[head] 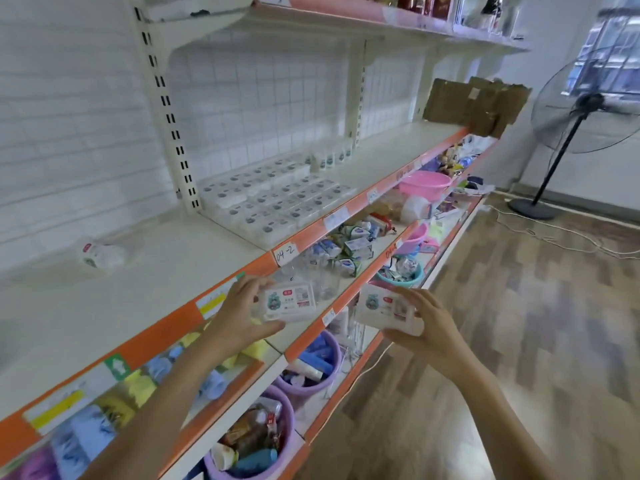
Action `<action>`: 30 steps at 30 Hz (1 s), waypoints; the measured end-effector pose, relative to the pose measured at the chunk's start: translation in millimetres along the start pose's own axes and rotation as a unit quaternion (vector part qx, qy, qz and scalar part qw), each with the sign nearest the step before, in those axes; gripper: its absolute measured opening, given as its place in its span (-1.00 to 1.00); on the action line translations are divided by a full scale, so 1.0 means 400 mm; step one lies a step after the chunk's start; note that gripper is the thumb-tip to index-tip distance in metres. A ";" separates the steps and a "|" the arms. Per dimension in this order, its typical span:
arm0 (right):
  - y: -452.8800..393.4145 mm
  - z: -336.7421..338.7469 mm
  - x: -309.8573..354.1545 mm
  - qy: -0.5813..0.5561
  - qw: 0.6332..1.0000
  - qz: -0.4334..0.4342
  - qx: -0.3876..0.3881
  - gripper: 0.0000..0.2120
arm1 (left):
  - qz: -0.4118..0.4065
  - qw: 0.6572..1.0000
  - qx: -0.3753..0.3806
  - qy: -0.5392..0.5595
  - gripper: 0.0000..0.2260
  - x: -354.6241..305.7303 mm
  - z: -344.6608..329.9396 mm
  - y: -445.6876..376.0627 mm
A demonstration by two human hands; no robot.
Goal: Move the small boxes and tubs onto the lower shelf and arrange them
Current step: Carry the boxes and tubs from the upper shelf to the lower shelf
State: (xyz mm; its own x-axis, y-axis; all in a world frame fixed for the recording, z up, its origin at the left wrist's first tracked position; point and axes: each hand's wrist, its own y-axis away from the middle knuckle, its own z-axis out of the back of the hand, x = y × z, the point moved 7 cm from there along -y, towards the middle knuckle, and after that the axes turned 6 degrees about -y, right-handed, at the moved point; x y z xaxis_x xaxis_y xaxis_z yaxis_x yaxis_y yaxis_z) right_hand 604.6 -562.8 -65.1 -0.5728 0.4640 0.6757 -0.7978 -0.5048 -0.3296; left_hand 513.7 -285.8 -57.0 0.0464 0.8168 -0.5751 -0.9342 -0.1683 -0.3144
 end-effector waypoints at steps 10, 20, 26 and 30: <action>-0.266 0.011 -0.135 -0.007 0.999 -0.032 0.019 -0.35 | -0.013 0.999 -0.035 -0.002 -0.31 0.030 -0.009 -0.289; -0.717 0.024 -0.176 0.031 0.997 0.058 0.047 -0.31 | 0.059 0.995 -0.049 -0.066 -0.38 0.151 0.023 -0.654; -0.909 -0.037 -0.201 0.012 0.991 0.097 0.095 -0.31 | 0.100 0.989 -0.055 -0.096 -0.39 0.207 0.005 -0.776; -1.037 -0.077 -0.219 -0.012 0.982 0.129 0.136 -0.32 | 0.126 0.980 -0.031 -0.153 -0.35 0.228 -0.017 -0.843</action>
State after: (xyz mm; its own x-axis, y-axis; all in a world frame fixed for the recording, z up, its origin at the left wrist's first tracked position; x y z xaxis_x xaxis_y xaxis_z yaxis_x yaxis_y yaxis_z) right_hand 979.8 -371.7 -8.1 -0.7418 0.2808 0.6091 -0.5456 -0.7808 -0.3045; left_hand 835.3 -158.4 -8.6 -0.2989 0.8706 -0.3907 -0.8787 -0.4108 -0.2432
